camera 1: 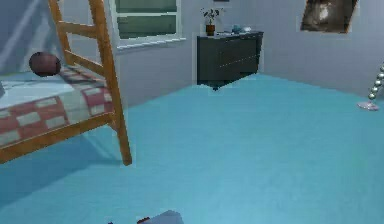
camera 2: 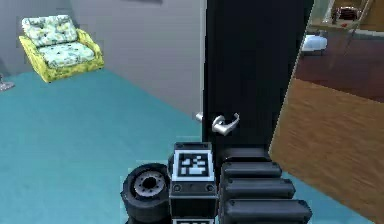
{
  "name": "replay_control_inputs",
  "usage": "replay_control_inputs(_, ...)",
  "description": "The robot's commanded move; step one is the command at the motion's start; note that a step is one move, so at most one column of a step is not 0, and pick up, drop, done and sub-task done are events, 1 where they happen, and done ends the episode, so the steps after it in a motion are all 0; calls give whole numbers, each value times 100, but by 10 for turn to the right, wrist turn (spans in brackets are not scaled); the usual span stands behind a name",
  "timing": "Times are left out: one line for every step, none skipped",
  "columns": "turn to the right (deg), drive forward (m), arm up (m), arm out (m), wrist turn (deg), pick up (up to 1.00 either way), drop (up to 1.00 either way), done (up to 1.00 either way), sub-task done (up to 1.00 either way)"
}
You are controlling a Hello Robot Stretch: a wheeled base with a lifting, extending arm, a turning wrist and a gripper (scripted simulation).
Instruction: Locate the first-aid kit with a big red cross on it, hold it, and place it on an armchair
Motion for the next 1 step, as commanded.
replay_control_inputs(420,0,0,0,0,0,0,0,0)
